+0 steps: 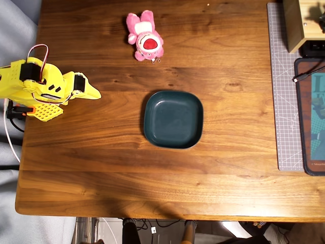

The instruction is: Grasp a strawberry bear and put it in the bin.

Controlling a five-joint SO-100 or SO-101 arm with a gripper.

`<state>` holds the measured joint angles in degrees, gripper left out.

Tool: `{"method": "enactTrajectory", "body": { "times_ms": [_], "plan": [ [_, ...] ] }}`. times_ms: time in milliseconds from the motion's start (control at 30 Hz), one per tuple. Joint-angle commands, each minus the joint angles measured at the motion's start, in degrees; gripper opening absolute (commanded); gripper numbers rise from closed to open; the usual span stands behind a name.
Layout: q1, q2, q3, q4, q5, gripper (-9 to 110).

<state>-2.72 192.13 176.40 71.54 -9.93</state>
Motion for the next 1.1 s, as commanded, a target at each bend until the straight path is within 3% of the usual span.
{"method": "enactTrajectory", "body": {
  "times_ms": [0,733,900,1067],
  "plan": [
    [0.70,1.58,-0.97,0.53,-0.35,0],
    [0.88,1.58,-1.32,-3.60,-1.93,2],
    [5.89,-2.99,-13.18,-1.41,-2.72,5],
    [12.92,-25.93,-31.20,-1.23,-1.93,5]
  ]
}}
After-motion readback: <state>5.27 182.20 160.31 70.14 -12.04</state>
